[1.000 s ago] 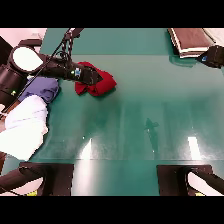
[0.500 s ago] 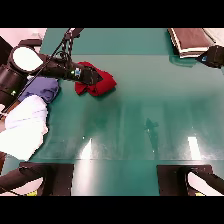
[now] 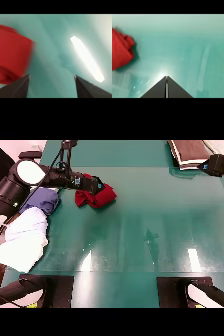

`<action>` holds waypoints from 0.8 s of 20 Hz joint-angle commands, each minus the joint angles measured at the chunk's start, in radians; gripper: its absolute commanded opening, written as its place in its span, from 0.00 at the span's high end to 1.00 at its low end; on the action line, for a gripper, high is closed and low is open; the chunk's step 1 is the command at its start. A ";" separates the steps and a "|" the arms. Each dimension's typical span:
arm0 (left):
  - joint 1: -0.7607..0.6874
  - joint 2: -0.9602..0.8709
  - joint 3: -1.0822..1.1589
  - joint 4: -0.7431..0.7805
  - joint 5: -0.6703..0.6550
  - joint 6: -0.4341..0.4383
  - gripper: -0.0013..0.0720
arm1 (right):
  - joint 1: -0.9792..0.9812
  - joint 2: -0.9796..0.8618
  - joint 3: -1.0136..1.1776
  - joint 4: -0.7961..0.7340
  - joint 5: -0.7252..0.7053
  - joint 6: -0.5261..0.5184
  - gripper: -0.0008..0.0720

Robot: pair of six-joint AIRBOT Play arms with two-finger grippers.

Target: Fold the shirts.

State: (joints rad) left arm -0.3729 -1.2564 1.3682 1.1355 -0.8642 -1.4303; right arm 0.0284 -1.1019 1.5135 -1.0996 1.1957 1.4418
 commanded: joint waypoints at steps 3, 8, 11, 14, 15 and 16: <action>0.065 -0.173 0.000 0.172 0.077 -0.152 0.09 | 0.000 0.000 0.001 0.007 -0.070 0.001 0.97; 0.083 -0.369 0.000 0.004 0.144 -0.084 0.09 | 0.000 0.000 0.001 0.008 -0.071 0.001 0.97; 0.083 -0.402 0.000 -0.100 0.200 -0.024 0.09 | 0.000 0.000 0.001 0.008 -0.071 0.001 0.97; 0.083 -0.397 0.053 -0.093 0.197 -0.012 0.58 | 0.000 0.000 0.001 0.008 -0.071 0.001 0.97; 0.083 -0.396 0.080 -0.093 0.181 0.008 0.89 | 0.000 0.000 0.001 0.008 -0.070 0.001 0.97; 0.083 -0.396 0.114 -0.091 0.153 0.023 0.95 | 0.000 0.000 0.001 0.008 -0.067 0.001 0.97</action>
State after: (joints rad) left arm -0.2913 -1.6440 1.4250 1.0641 -0.6876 -1.4513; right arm 0.0284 -1.1019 1.5135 -1.0920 1.1255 1.4422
